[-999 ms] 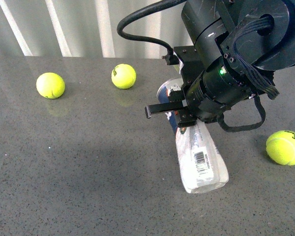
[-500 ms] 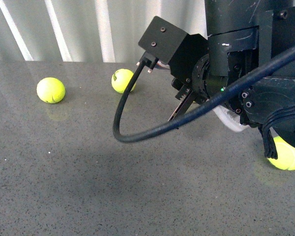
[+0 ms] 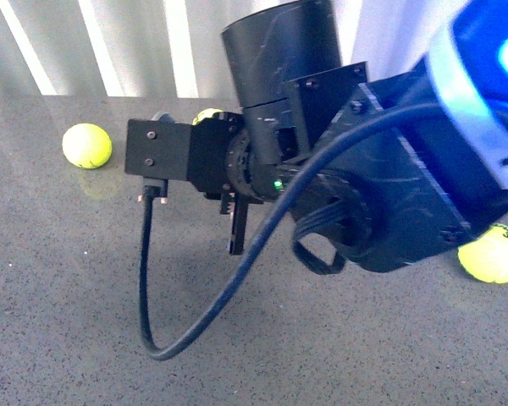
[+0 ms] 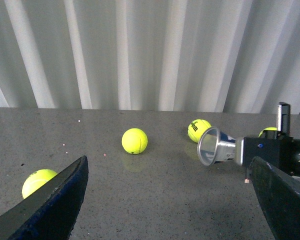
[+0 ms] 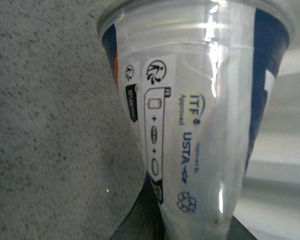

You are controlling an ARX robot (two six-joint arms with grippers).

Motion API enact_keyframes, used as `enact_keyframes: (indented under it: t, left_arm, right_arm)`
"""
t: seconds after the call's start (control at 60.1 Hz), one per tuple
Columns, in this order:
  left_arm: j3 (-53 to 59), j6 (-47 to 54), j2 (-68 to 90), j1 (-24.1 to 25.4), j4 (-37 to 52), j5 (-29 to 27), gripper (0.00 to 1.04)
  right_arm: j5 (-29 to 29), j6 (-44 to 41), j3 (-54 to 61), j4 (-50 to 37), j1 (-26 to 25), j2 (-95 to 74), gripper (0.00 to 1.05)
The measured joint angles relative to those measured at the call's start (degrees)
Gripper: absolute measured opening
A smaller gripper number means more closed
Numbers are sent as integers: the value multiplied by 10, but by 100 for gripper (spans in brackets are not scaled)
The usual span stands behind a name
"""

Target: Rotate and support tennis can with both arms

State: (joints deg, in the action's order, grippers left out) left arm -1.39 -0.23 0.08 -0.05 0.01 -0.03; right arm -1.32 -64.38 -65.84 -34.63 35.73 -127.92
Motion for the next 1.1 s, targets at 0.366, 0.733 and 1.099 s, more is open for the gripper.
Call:
enact_keyframes:
  t: [0.366,0.733,1.099]
  left_arm:
    - [0,0,0,0,0,0,98]
    - [0,0,0,0,0,0,98]
    - [0,0,0,0,0,0,98]
  right_arm:
    - [-18,1,-137,113,29,-93,5]
    - [-36,-1,-160,138,31,-119,5]
    - [-27,28,-157,130,31,-120,27]
